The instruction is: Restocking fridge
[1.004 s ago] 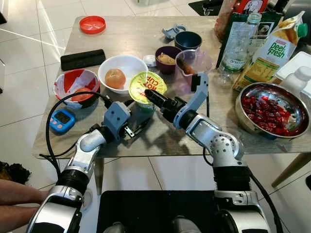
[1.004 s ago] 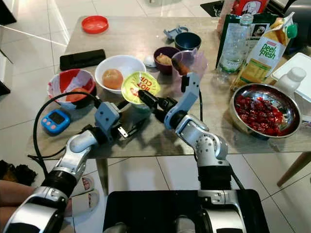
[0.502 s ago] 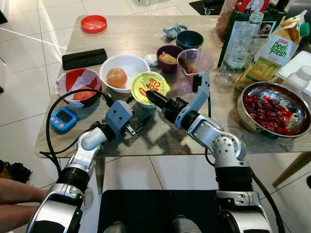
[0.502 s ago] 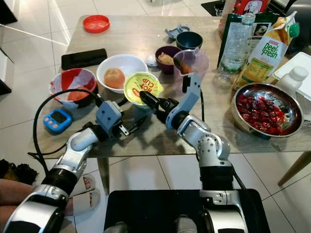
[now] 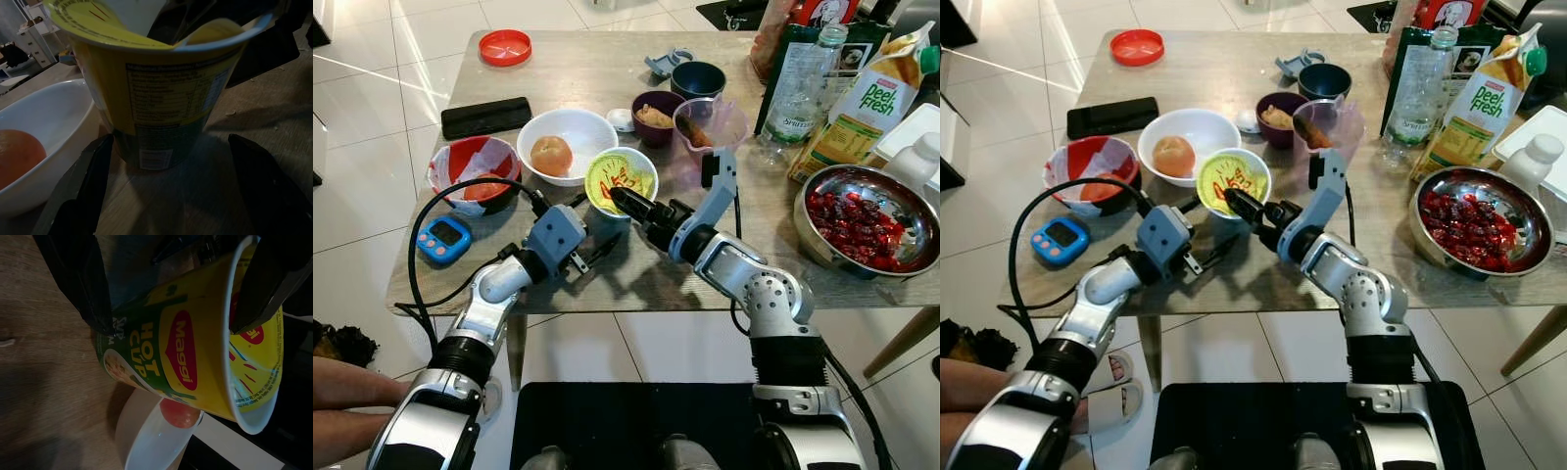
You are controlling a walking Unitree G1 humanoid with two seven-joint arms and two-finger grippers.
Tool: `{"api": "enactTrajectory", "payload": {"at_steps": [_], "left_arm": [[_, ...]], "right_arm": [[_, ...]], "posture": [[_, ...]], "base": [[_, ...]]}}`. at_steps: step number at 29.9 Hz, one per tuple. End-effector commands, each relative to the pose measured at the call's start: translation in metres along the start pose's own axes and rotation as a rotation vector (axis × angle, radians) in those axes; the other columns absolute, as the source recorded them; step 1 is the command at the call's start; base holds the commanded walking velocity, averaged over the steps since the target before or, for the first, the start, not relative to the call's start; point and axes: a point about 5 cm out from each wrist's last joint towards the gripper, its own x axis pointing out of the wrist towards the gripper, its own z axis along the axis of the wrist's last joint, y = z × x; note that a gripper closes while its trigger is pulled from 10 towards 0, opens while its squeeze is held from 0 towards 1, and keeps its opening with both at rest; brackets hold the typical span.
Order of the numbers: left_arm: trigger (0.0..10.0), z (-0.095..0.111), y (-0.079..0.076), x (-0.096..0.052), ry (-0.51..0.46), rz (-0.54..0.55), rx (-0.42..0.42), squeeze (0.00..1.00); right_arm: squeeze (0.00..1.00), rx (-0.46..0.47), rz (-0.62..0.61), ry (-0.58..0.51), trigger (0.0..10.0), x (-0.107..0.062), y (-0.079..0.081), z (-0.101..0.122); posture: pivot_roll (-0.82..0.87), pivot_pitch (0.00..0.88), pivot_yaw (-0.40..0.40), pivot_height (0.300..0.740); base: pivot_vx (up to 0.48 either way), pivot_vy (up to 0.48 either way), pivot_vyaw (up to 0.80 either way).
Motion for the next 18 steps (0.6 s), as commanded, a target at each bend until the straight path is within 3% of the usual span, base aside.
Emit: {"api": "enactTrajectory", "payload": {"at_steps": [1,2,3,15,18], "left_arm": [[10.0,0.002,-0.006,0.002,-0.008,-0.05,0.032,0.0],[10.0,0.002,-0.006,0.002,-0.008,-0.05,0.032,0.0],[10.0,0.002,-0.008,0.002,-0.007,-0.051,0.029,0.0],[10.0,0.002,-0.014,0.004,-0.013,-0.055,0.02,0.0],[10.0,0.002,-0.017,0.005,-0.02,-0.057,0.015,0.0]], "right_arm": [[0.0,0.004,0.009,0.043,1.8,0.0,0.0,-0.008],[0.0,0.004,0.009,0.043,1.8,0.0,0.0,-0.008],[0.0,-0.001,0.011,0.04,0.0,-0.001,0.0,-0.005],[0.0,-0.016,0.001,0.073,0.0,-0.003,-0.002,-0.002],[0.0,-0.075,0.0,0.147,0.0,-0.008,-0.006,0.002]], "posture": [[-0.1,0.265,-0.006,0.74],[-0.1,0.265,-0.006,0.74],[-0.1,0.264,-0.006,0.74],[-0.1,0.26,-0.009,0.74],[-0.11,0.26,-0.015,0.74]], "base": [[0.0,0.0,0.0],[0.0,0.0,0.0],[0.0,0.0,0.0],[0.0,0.0,0.0],[0.0,0.0,0.0]]}}
